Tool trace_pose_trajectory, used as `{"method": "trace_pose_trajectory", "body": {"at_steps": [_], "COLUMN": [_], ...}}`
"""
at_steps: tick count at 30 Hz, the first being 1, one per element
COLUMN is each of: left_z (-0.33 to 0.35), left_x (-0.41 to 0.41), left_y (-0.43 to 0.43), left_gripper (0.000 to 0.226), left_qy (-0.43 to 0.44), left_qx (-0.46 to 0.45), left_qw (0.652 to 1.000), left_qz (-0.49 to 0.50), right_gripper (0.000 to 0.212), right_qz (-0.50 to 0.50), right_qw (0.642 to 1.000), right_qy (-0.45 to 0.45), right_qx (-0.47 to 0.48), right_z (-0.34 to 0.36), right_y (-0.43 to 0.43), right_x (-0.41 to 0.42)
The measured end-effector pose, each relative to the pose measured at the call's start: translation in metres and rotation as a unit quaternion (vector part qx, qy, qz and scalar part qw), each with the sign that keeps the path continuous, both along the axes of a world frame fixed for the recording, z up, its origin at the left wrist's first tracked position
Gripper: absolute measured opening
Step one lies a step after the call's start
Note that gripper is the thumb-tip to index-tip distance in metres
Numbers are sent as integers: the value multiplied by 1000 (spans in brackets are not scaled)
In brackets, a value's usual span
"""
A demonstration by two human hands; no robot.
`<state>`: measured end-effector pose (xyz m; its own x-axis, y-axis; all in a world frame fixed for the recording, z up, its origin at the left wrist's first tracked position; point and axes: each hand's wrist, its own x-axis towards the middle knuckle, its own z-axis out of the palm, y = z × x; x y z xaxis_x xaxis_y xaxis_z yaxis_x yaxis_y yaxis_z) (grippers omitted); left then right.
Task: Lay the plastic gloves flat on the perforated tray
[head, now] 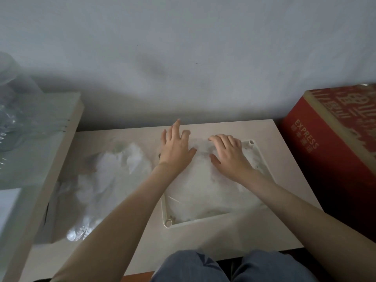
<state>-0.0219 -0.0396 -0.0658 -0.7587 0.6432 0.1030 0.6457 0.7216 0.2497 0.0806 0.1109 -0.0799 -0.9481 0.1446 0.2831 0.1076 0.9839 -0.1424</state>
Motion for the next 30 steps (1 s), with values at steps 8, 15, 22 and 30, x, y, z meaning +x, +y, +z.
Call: {"method": "trace_pose_trajectory", "body": {"at_steps": [8,15,22,30], "left_z": [6,6,-4,-3], "left_x": [-15,-25,-33,-31], "left_y": [16,19,14,12], "left_gripper": [21,26,21,18], "left_qy": [-179,-288,-292,-272], "left_qx": [96,99,181,151], "left_qw": [979,951,935,947], "left_qz": [24,48,84,80], "right_gripper": [80,50,35,15], "right_qz": [-17,-36,-45,-106], "right_qw": [993,980,974,951], "right_qy": [-28,-40,-17,-18], "right_qx": [-113,-194,-221,-289], "right_z": [-3,0,-4,1], "right_y": [3,4,-1,-1], "right_x": [-17,-46,-53,-64]}}
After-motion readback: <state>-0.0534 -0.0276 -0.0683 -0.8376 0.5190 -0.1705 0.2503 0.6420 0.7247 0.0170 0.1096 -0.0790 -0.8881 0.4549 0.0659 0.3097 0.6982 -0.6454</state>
